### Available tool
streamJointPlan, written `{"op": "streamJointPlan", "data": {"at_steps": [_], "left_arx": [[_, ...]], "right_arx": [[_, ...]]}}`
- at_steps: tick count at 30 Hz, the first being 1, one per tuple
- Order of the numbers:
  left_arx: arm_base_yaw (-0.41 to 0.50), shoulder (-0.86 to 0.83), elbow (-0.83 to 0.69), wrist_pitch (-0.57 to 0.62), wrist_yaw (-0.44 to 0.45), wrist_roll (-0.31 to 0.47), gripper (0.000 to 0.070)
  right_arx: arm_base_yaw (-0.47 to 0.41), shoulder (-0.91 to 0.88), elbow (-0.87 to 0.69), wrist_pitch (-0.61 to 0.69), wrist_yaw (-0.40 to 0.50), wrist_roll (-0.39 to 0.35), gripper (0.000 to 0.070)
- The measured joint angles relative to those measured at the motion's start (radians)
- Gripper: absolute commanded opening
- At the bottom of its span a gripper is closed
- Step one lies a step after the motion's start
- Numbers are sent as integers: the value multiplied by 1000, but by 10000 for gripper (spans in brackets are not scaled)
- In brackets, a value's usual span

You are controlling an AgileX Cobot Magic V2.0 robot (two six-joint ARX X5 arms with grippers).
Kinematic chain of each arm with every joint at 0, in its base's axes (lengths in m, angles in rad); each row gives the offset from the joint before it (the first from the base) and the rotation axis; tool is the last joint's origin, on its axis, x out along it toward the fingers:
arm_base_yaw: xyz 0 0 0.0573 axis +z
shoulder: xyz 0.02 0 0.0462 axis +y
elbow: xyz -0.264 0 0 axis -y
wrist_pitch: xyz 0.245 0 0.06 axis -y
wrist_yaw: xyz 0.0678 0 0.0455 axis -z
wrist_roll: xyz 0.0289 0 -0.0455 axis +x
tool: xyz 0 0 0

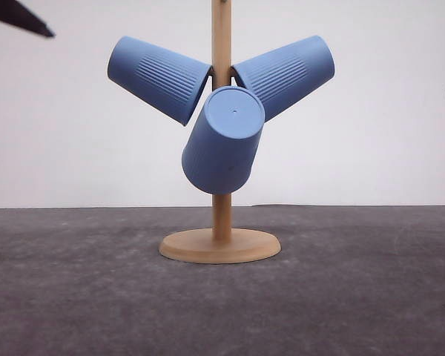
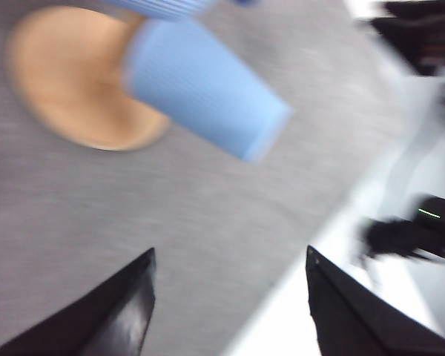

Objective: Place three cups

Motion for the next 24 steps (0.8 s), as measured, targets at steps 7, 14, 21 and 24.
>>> {"op": "streamJointPlan", "data": {"at_steps": [7, 14, 21, 24], "left_arx": [[1, -31, 0, 200, -385, -63, 336], [0, -168, -29, 374, -432, -83, 88], [0, -339, -265, 449, -441, -87, 0], [1, -430, -387, 478, -461, -97, 0]], "right_arx": [[0, -19, 98, -63, 29, -27, 453], [0, -85, 98, -130, 28, -27, 156], [0, -171, 61, -130, 22, -27, 9], [0, -193, 34, -130, 7, -27, 9]]}}
